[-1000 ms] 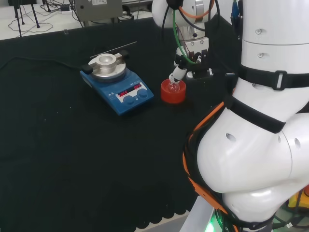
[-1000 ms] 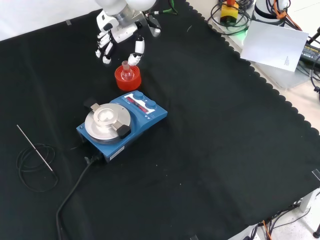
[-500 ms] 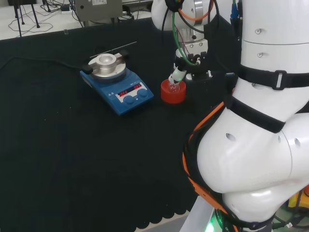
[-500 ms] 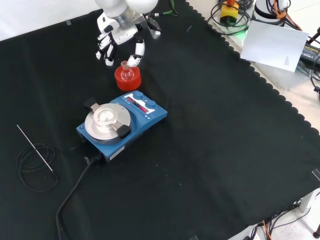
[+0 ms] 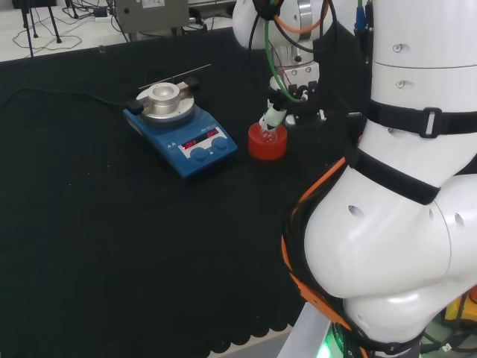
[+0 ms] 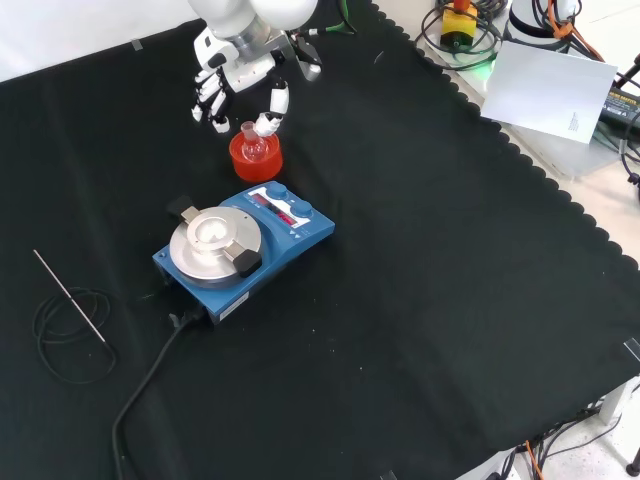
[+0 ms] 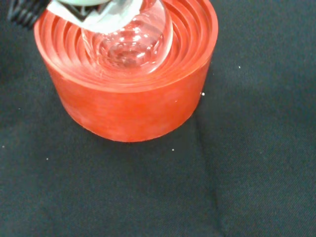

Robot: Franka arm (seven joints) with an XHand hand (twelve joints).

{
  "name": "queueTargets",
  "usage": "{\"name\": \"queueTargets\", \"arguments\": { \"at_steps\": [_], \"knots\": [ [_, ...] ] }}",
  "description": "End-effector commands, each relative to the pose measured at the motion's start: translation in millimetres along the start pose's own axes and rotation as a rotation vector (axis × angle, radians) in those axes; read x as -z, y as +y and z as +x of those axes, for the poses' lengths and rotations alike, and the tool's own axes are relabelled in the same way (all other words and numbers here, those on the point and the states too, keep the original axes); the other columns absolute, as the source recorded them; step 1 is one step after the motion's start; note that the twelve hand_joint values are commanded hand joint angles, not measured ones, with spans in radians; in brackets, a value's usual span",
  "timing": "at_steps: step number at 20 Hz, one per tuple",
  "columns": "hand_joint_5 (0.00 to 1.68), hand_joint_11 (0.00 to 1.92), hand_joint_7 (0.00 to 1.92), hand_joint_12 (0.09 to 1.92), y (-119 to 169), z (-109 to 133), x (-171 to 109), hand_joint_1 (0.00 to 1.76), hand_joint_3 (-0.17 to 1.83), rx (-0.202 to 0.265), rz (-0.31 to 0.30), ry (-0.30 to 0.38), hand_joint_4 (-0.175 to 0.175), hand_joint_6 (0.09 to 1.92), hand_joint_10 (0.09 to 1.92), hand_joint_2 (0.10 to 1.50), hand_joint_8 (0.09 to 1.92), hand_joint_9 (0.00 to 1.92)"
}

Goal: Pick up the round-bottom flask.

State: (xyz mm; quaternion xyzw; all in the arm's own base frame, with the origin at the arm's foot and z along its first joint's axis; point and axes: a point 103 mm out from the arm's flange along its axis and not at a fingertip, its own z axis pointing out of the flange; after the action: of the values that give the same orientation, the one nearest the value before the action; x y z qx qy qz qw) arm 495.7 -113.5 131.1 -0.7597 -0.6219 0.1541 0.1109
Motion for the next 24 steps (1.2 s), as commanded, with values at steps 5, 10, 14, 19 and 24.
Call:
{"name": "queueTargets", "arguments": {
  "at_steps": [5,10,14,19,24],
  "knots": [
    [0.60,0.00,0.18,1.24,2.8,8.6,-2.1,0.88,0.70,-0.009,0.004,-0.013,-0.057,0.70,0.66,0.64,0.56,0.28],
    [0.67,0.00,0.19,1.25,2.1,-2.7,-0.5,0.88,0.70,-0.014,0.000,-0.015,-0.059,0.80,0.67,0.64,0.56,0.28],
    [0.72,0.00,0.19,1.25,1.2,-3.4,-1.0,0.89,0.70,-0.011,0.004,-0.017,-0.060,0.85,0.67,0.65,0.57,0.29],
    [0.77,0.00,0.19,1.26,1.6,-2.3,0.2,0.89,0.70,-0.008,0.002,-0.018,-0.062,0.88,0.67,0.66,0.57,0.29],
    [0.77,0.00,0.19,1.27,1.5,-2.1,-0.2,0.89,0.70,-0.004,0.001,-0.017,-0.064,0.89,0.67,0.66,0.57,0.30]
  ]
}}
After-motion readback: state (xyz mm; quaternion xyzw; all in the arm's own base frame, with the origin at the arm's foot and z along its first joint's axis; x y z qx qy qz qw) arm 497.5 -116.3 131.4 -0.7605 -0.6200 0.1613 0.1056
